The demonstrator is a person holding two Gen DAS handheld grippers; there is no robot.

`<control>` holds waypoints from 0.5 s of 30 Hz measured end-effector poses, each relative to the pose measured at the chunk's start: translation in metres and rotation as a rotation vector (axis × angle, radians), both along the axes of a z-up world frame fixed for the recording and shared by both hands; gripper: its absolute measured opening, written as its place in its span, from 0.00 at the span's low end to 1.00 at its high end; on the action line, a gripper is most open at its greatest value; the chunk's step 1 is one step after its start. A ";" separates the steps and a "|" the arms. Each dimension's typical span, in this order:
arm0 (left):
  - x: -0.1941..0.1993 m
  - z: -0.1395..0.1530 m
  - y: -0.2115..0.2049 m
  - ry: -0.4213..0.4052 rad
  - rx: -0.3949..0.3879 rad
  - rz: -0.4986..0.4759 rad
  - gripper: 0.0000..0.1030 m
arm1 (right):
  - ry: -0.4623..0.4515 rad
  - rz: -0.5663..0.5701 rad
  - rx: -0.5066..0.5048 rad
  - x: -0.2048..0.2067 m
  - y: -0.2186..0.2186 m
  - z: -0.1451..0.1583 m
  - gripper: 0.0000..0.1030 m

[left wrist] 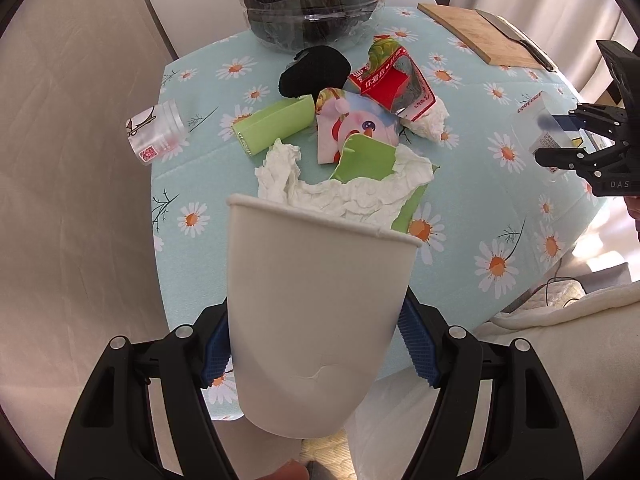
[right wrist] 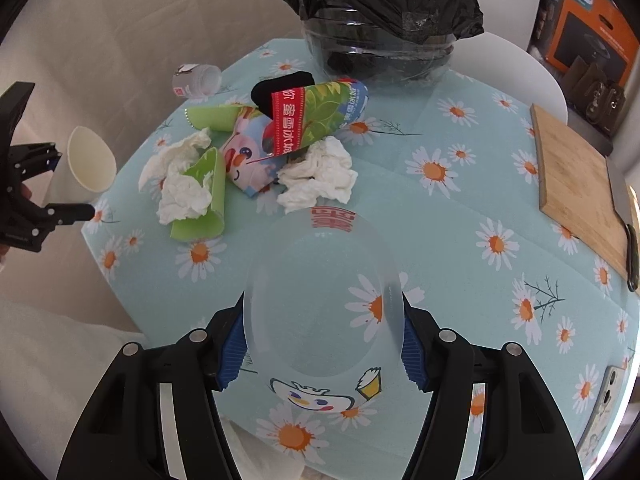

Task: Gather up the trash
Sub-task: 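Carry both cups over the black trash bin with both tools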

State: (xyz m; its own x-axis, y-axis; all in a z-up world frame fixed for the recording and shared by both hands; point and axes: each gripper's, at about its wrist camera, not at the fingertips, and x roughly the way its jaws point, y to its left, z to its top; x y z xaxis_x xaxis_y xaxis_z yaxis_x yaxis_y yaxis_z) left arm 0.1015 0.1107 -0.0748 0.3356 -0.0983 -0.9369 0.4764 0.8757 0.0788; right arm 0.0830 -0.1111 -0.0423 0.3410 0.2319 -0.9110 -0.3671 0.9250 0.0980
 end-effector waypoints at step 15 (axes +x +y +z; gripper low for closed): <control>-0.020 0.019 -0.055 -0.141 -0.095 0.067 0.70 | -0.178 0.114 0.033 0.003 -0.028 0.054 0.59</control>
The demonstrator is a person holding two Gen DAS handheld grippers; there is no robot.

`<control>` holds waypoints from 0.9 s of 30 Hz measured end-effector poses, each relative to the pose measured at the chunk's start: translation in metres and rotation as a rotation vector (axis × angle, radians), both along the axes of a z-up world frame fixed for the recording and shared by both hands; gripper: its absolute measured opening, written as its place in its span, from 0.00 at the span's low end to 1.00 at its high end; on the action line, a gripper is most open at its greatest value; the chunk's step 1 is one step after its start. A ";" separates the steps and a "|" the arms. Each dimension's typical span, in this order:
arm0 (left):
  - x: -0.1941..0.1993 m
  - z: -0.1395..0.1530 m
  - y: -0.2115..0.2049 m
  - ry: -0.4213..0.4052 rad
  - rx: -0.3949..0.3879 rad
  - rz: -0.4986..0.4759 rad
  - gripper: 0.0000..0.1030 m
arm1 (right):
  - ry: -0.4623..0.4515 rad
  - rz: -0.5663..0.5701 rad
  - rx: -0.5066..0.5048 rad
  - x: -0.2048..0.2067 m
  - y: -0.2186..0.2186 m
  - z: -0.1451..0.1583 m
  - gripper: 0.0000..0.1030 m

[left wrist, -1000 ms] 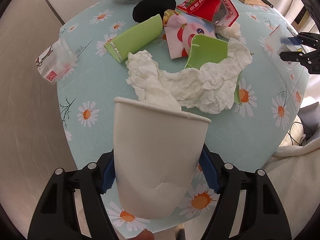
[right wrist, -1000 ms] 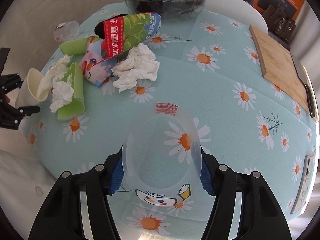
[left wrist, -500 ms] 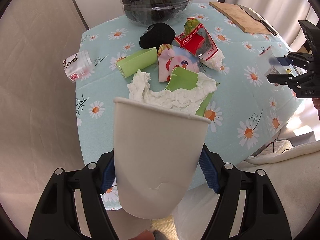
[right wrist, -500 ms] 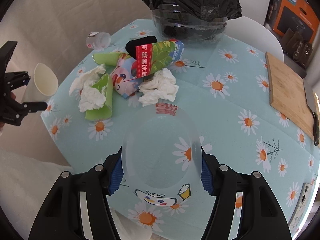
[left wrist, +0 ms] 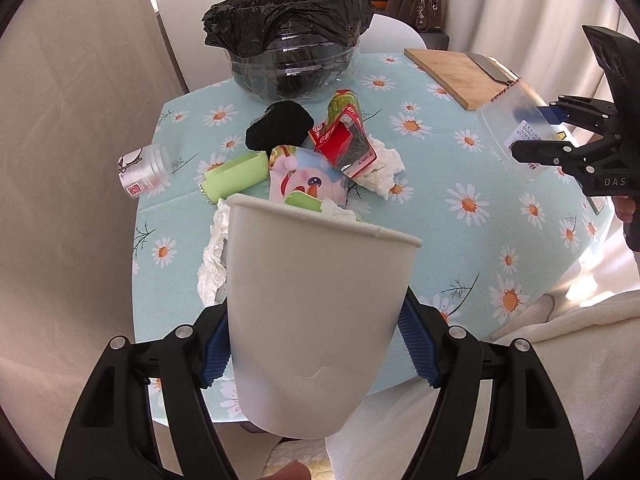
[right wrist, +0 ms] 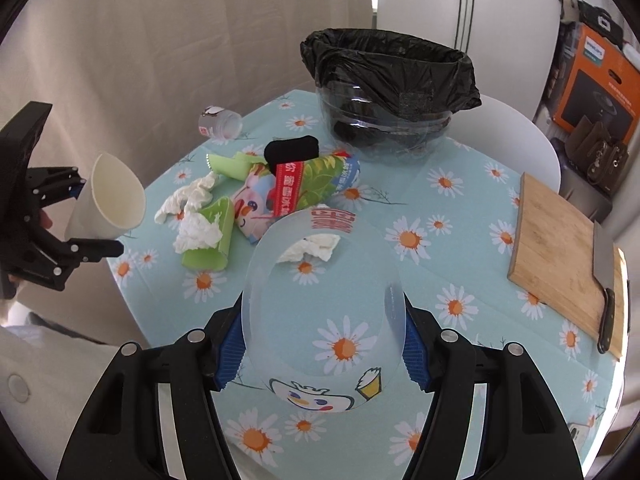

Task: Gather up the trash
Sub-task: 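Carry both cups over the black trash bin with both tools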

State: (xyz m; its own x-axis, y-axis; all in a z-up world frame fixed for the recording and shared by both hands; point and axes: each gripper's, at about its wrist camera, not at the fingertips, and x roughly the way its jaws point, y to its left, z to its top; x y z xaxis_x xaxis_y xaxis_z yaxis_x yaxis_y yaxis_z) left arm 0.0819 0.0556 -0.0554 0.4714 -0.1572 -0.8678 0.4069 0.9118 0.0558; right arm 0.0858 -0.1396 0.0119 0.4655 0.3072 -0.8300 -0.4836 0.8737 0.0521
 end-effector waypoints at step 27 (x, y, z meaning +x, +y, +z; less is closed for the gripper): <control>0.100 0.068 -0.007 -0.138 -0.112 0.042 0.70 | -0.182 -0.043 0.079 0.080 -0.015 0.079 0.60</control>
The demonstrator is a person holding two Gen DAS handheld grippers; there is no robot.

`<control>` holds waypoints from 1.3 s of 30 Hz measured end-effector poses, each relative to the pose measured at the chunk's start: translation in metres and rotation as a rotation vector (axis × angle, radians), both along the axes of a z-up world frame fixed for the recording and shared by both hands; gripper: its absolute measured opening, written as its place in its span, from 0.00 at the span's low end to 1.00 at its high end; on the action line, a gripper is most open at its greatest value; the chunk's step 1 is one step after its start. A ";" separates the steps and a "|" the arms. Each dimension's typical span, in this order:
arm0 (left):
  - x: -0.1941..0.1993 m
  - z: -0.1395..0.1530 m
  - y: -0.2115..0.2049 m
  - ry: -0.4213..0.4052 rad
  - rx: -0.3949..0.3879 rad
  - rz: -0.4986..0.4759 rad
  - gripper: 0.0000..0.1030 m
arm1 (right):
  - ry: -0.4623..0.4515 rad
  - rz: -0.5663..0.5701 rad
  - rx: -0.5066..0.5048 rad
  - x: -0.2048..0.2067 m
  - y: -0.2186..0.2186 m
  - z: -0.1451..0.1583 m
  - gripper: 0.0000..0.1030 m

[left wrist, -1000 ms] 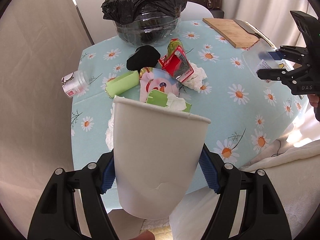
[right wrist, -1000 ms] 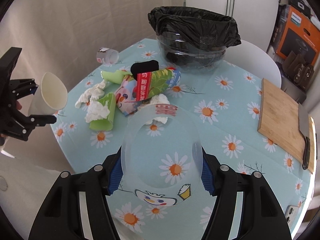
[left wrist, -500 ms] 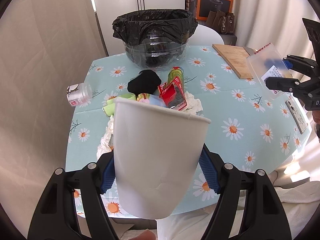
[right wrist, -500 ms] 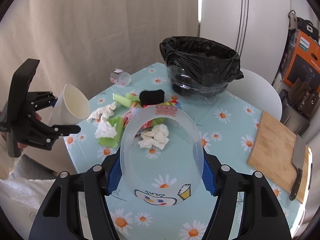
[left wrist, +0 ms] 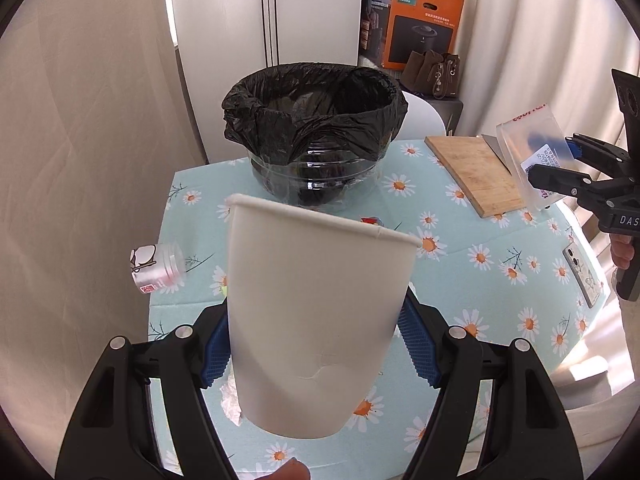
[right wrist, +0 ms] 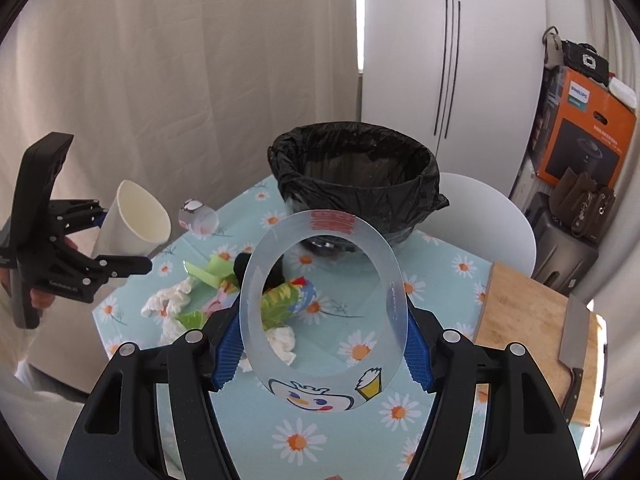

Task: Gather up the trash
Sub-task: 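Carry both cups over the black trash bin with both tools, then open both tools to drop the cups into the trash bin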

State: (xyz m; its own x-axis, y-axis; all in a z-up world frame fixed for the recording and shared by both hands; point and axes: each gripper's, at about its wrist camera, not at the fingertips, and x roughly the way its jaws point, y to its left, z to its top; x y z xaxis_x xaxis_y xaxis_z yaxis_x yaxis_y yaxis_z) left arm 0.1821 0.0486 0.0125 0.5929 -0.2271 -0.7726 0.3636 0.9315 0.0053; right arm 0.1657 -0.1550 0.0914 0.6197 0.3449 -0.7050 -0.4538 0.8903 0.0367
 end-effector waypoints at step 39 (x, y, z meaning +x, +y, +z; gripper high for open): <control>0.256 0.025 -0.039 -0.093 -0.130 -0.238 0.94 | -0.078 -0.208 -0.011 0.200 0.038 -0.003 0.87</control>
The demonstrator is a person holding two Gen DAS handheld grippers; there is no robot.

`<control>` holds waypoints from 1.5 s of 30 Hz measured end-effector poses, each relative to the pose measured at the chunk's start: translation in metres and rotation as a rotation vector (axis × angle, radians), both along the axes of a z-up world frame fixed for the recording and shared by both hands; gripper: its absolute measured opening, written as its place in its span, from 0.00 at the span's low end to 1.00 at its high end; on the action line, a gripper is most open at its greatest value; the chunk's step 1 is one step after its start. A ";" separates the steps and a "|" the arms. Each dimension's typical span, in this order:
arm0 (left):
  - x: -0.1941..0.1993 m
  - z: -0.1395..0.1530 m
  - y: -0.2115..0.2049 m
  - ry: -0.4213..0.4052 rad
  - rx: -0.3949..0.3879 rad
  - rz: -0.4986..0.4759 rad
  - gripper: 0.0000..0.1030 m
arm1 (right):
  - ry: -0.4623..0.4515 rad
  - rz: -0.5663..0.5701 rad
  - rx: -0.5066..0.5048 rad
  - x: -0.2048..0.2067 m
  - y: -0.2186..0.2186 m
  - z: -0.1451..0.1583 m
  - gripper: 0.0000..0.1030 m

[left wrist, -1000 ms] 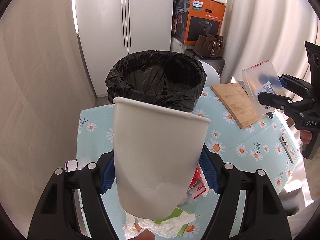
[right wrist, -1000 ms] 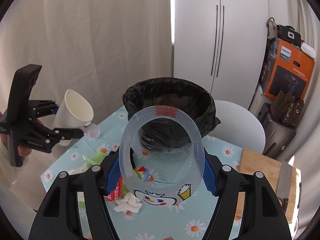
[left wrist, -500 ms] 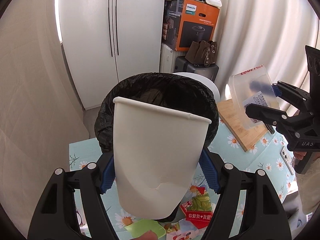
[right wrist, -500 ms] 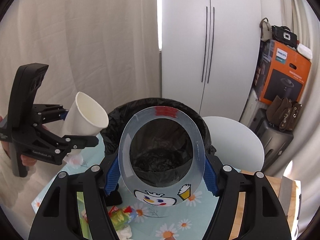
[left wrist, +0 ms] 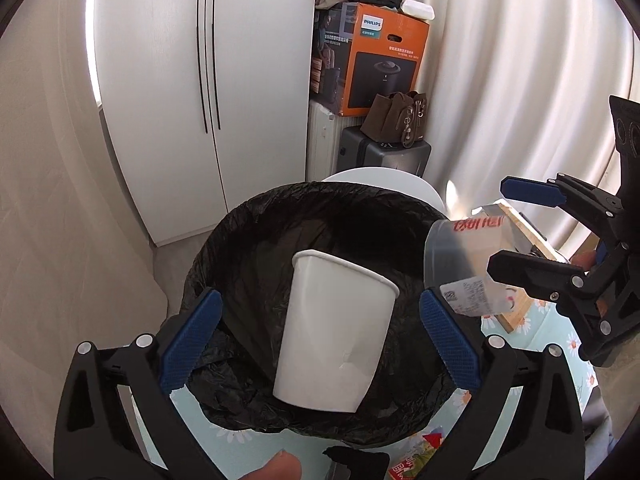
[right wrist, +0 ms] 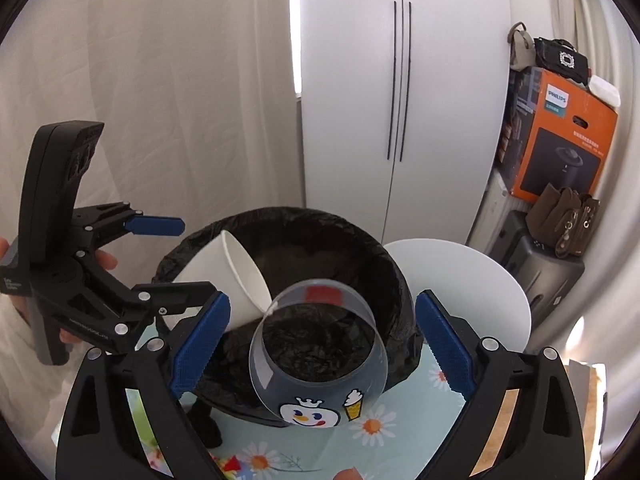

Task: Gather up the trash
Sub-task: 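Open both tools to drop the cups into the trash bin, then grasp the black cloth with the right tool while the left tool grasps the clear cup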

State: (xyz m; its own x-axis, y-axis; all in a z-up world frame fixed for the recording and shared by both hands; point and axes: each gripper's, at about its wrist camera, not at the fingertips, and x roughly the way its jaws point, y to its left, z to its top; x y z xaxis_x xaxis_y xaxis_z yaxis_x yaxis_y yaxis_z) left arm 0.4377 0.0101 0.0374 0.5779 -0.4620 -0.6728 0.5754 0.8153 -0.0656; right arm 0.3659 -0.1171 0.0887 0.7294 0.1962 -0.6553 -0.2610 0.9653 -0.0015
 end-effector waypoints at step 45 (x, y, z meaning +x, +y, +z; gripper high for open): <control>-0.156 -0.004 0.136 0.045 0.125 0.452 0.94 | 0.117 0.265 0.002 -0.102 0.052 -0.020 0.88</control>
